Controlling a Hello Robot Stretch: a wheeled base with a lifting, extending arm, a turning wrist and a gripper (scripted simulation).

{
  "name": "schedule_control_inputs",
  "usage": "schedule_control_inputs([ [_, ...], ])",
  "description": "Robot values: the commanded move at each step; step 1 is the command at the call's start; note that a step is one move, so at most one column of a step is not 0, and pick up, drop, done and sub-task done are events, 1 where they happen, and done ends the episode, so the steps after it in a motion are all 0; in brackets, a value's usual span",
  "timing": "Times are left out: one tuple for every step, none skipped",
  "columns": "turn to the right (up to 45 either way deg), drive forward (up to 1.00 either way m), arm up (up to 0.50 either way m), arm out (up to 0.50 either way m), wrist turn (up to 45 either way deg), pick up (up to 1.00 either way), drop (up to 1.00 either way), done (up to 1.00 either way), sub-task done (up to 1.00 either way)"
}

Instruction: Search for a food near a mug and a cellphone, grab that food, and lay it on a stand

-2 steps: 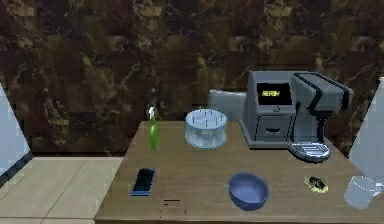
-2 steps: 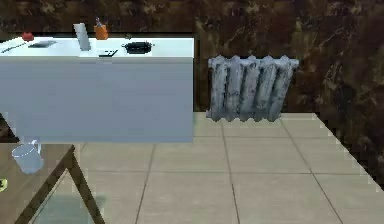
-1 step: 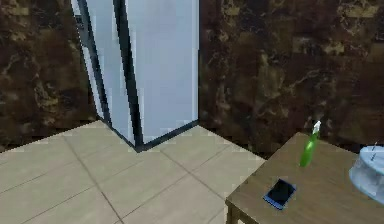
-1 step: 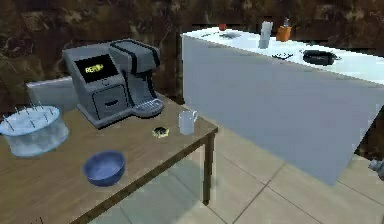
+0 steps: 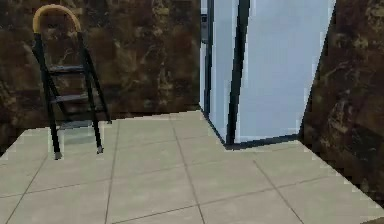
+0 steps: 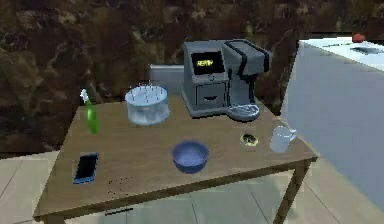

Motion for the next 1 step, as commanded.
schedule_control_inputs([
  [0.0, 0.75, 0.00, 0.00, 0.0, 0.00, 0.00, 0.00, 0.00],
])
